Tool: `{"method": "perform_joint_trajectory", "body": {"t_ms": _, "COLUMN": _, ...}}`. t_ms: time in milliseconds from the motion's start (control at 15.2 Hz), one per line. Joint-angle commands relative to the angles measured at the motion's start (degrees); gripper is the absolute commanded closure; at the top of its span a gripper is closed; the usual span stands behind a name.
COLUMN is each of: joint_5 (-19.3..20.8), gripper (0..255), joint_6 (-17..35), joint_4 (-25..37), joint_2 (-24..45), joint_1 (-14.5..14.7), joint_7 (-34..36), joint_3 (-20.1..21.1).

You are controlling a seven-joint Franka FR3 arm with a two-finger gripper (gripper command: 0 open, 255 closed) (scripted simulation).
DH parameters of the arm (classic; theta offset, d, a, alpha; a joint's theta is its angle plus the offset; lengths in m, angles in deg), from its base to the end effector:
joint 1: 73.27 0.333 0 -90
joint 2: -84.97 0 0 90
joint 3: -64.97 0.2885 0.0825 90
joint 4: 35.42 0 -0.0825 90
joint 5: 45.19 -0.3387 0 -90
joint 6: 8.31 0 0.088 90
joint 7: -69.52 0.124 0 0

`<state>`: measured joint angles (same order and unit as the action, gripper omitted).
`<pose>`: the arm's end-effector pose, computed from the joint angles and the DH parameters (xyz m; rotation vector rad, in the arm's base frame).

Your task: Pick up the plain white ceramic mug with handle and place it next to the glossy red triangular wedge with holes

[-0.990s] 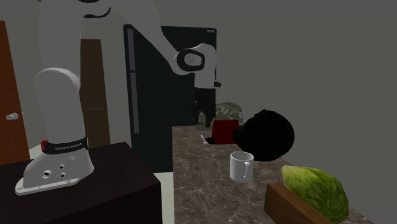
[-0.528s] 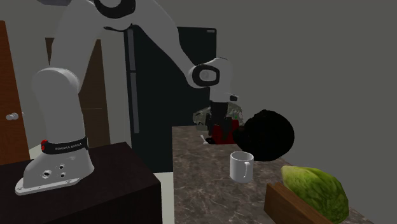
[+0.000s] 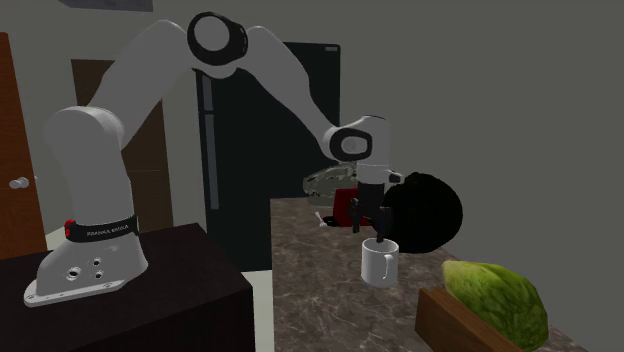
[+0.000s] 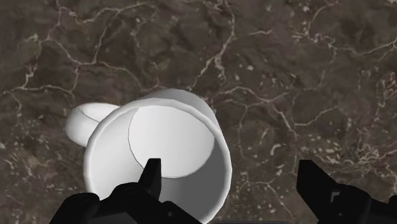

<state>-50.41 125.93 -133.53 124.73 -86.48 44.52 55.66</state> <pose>0.5741 -0.2275 0.1815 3.1235 0.0190 -0.1011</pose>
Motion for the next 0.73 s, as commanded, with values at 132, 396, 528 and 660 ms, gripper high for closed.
{"method": "perform_joint_trajectory", "body": {"t_ms": 132, "joint_5": -0.5, "gripper": 0, "joint_6": 1.7, "joint_4": 1.4, "joint_2": 3.0, "joint_1": -0.5, "joint_7": -0.3, "joint_3": 0.4}}
{"method": "perform_joint_trajectory", "body": {"t_ms": 396, "joint_5": -0.7, "gripper": 0, "joint_6": 3.4, "joint_4": 1.7, "joint_2": 5.0, "joint_1": -0.7, "joint_7": -0.5, "joint_3": 0.7}}
{"method": "perform_joint_trajectory", "body": {"t_ms": 528, "joint_5": -0.7, "gripper": 0, "joint_6": 3.4, "joint_4": 1.7, "joint_2": 5.0, "joint_1": -0.7, "joint_7": -0.5, "joint_3": 0.7}}
{"method": "perform_joint_trajectory", "body": {"t_ms": 660, "joint_5": -0.7, "gripper": 0, "joint_6": 3.4, "joint_4": 1.7, "joint_2": 5.0, "joint_1": -0.7, "joint_7": -0.5, "joint_3": 0.7}}
